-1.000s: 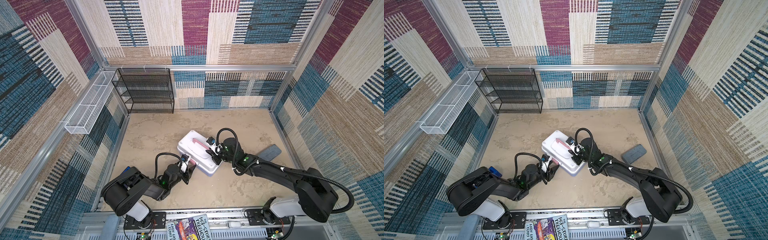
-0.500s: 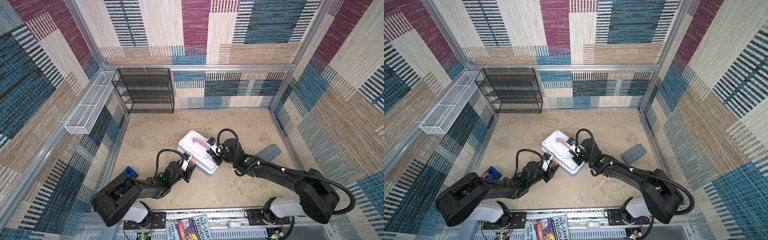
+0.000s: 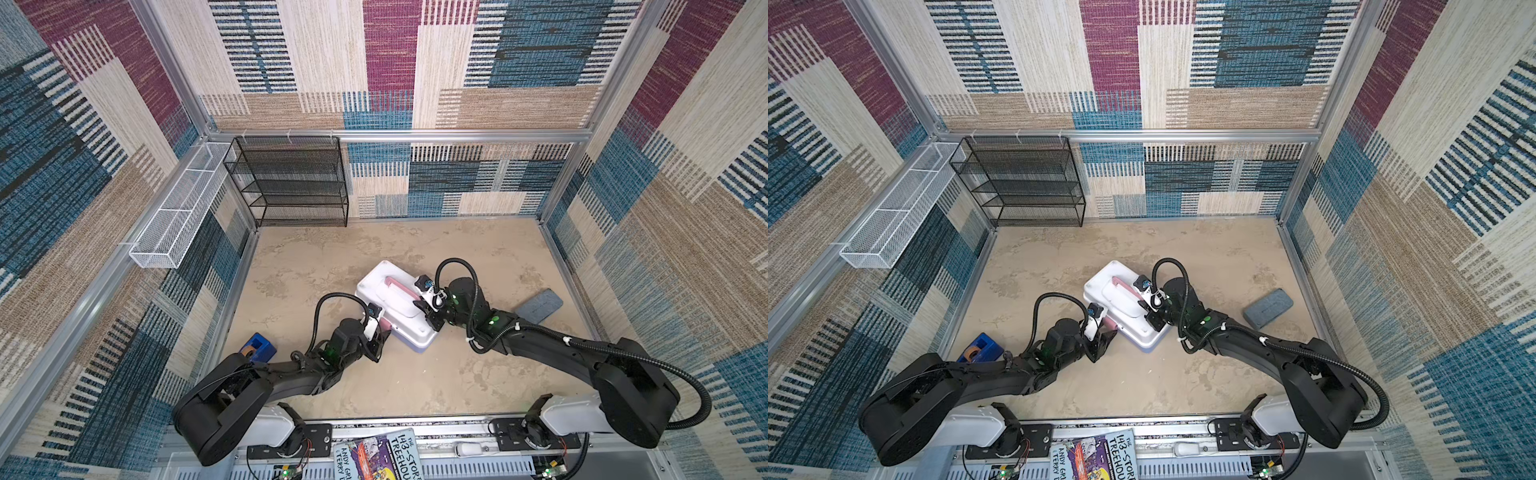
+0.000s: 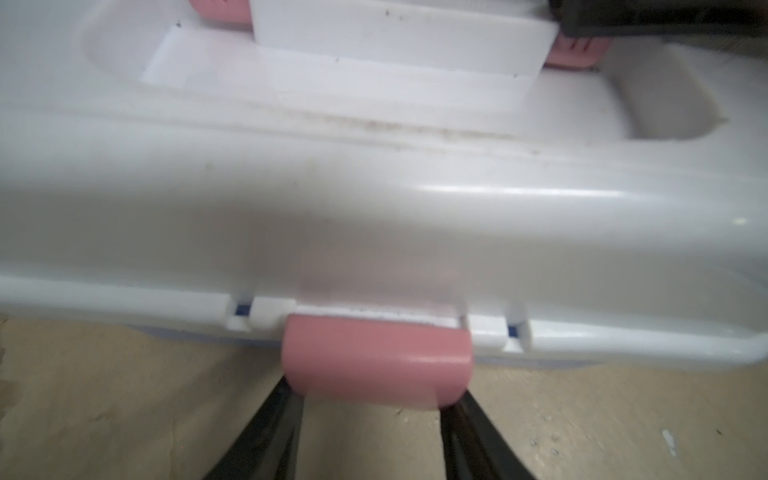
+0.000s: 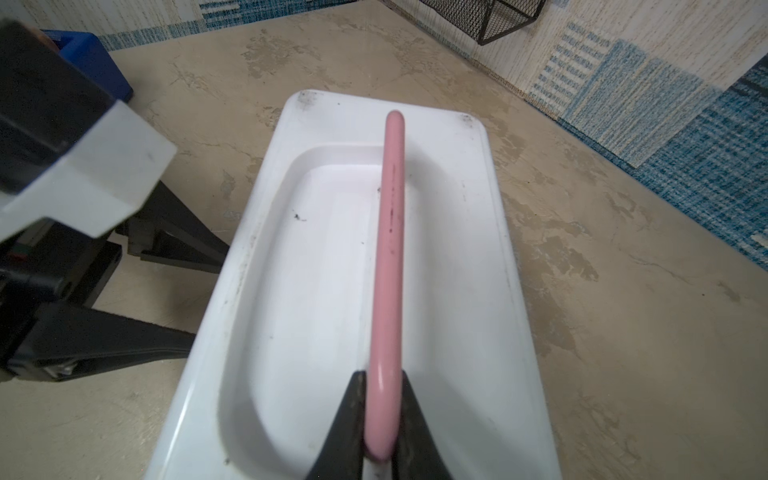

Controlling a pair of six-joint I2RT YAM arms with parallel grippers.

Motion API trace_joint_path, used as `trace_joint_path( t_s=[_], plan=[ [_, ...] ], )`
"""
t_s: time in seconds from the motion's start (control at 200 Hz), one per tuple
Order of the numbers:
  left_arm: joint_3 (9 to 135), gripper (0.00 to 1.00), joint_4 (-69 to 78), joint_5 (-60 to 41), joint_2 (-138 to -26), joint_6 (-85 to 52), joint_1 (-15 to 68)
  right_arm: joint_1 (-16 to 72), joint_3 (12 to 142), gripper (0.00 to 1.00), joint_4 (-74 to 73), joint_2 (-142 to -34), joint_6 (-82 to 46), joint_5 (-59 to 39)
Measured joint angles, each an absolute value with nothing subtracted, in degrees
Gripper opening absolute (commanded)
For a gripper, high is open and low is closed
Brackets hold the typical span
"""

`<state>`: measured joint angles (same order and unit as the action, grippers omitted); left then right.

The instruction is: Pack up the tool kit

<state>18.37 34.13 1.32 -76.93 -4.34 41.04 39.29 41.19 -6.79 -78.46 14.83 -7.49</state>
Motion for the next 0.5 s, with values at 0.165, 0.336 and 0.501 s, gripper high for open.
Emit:
trace_joint_path(
  t_s=[0.165, 0.336, 0.501],
  plan=[
    [19.40, 0.51, 30.94, 1.32, -76.01, -4.34, 41.04, 39.29, 40.99, 0.16, -6.81, -78.35, 14.83, -7.46],
    [20.27, 0.51, 27.99, 1.61, -74.61, -4.16, 41.04, 39.29, 40.75, 0.16, -6.96, -78.30, 14.83, -7.53],
    [21.65, 0.51, 27.11, 1.34, -74.19, -3.88, 41.01, 39.18, 40.71, 0.16, -6.98, -78.28, 14.83, -6.59]
  ],
)
